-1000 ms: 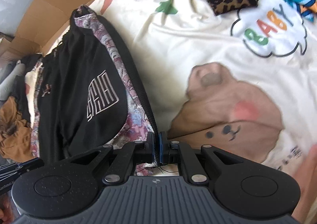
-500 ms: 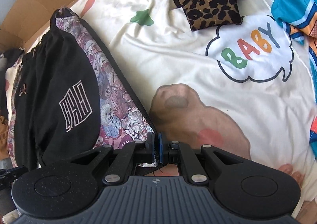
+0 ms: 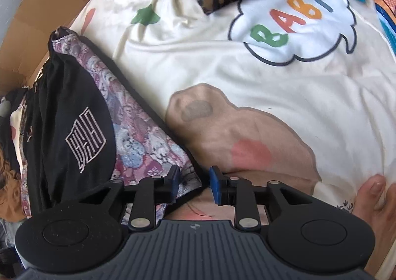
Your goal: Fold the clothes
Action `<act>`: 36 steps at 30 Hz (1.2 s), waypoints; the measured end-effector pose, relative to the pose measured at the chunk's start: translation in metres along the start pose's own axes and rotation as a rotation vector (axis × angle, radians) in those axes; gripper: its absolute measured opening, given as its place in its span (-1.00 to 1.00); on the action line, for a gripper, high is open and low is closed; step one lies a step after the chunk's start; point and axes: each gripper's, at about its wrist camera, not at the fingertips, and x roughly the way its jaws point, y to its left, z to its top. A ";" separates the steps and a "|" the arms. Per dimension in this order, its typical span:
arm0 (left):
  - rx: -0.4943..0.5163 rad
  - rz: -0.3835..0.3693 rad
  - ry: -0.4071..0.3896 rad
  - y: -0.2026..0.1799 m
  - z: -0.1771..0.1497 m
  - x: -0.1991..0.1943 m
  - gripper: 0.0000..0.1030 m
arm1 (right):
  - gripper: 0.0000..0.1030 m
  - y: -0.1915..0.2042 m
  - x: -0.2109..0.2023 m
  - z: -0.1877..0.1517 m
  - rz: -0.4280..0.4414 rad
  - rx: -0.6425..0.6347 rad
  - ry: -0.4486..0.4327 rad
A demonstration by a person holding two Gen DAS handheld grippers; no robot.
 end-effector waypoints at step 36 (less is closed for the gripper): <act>-0.141 -0.007 0.103 0.013 -0.036 0.020 -0.18 | -0.78 0.009 0.020 -0.008 -0.051 -0.083 0.021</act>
